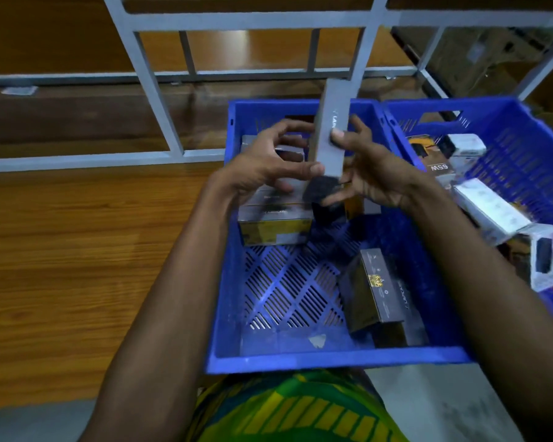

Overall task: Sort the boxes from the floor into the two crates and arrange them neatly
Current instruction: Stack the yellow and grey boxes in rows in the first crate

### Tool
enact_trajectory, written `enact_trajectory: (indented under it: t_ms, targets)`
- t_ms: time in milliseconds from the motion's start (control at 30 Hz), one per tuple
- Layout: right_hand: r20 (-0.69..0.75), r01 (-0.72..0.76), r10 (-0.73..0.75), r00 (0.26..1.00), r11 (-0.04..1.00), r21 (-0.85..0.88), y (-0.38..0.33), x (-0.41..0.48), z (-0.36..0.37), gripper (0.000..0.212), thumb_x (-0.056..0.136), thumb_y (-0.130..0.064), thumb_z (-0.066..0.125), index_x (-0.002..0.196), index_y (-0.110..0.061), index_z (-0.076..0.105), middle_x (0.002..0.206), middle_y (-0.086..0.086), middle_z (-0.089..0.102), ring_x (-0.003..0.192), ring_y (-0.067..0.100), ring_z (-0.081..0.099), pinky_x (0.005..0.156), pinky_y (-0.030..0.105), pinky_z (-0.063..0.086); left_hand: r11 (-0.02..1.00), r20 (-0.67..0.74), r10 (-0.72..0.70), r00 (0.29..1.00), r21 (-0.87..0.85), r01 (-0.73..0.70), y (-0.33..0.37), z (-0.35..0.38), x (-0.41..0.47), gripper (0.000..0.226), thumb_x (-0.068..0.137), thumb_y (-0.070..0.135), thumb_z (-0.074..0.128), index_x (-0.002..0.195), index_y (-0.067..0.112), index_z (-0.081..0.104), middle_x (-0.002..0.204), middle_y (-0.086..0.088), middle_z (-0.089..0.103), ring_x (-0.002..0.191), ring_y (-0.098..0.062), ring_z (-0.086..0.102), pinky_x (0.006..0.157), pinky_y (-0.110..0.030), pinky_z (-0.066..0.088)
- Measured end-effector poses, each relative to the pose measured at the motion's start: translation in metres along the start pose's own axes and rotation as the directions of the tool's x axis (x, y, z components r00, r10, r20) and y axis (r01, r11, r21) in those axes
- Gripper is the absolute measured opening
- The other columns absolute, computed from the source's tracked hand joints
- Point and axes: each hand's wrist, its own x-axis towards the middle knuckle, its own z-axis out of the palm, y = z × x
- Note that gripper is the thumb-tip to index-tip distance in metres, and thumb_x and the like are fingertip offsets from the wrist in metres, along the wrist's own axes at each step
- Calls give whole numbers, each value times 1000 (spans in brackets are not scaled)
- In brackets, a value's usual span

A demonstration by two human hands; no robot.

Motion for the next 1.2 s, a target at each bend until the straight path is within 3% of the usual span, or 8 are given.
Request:
enact_trajectory:
  t_ms: [200, 300, 400, 533, 667, 833, 967, 1200]
  targets:
    - [-88, -61, 43, 995, 973, -223, 10, 10, 18, 81, 83, -64, 71, 146, -46, 23, 127, 18, 63, 97, 42, 74, 72, 54, 62, 924, -225, 137, 965, 381, -42, 11, -2, 5, 61, 55, 23, 89, 110, 17, 64, 106, 0, 68, 91, -18, 68, 65, -44, 61]
    - [-213, 49, -197, 957, 832, -553, 7, 10, 4, 86, 73, -76, 72, 142, -35, 42, 132, 4, 55, 110, 20, 68, 73, 38, 63, 928, -232, 95, 968, 372, -2, 9, -15, 1, 58, 50, 17, 79, 108, 14, 73, 95, -3, 73, 72, -12, 68, 62, -38, 60]
    - [-21, 271, -383, 923, 690, -671, 2, 2, -9, 57, 79, -55, 78, 126, -26, 67, 121, -4, 68, 110, 9, 66, 89, 32, 56, 937, -145, 77, 986, 350, -22, 19, -23, -9, 55, 57, 6, 78, 113, 9, 75, 97, -13, 76, 70, -13, 68, 66, -39, 59]
    - [132, 270, -245, 961, 702, -659, -2, -8, -13, 55, 74, -31, 88, 125, -28, 67, 113, -1, 73, 101, 15, 72, 81, 30, 60, 875, -7, -53, 999, 481, 50, 26, -25, -11, 50, 70, -9, 82, 116, 8, 73, 104, -17, 75, 85, -29, 73, 79, -56, 60]
    - [132, 158, -88, 987, 466, -871, 17, 5, -4, 50, 63, -42, 95, 101, -30, 65, 93, -5, 68, 82, 12, 66, 71, 34, 58, 704, 27, -245, 969, 692, 159, 13, -10, -5, 45, 67, -2, 86, 107, 18, 75, 99, -13, 75, 82, -25, 71, 73, -40, 59]
    - [267, 283, -157, 951, 83, -956, 54, 27, 22, 51, 60, -37, 94, 90, -23, 55, 86, -6, 57, 79, 20, 59, 69, 33, 47, 427, -107, -379, 919, 861, 276, -9, 10, 2, 44, 55, -5, 89, 87, 20, 71, 91, -6, 71, 62, -20, 68, 54, -31, 58]
    - [366, 347, -153, 918, -137, -928, 75, 38, 44, 55, 69, -38, 88, 109, -9, 64, 106, 12, 56, 98, 32, 57, 76, 44, 53, 265, -251, -228, 941, 914, 308, -21, 15, 1, 35, 74, 5, 81, 100, 15, 60, 121, -14, 59, 100, -32, 64, 82, -37, 55]
    - [153, 155, -75, 985, 28, -987, 53, 37, 35, 58, 49, -63, 93, 70, -23, 55, 78, -10, 58, 79, 21, 62, 71, 37, 53, 267, -391, -176, 904, 864, 426, -27, 29, 8, 40, 97, 8, 49, 137, 8, 53, 143, -17, 47, 134, -35, 46, 104, -42, 44]
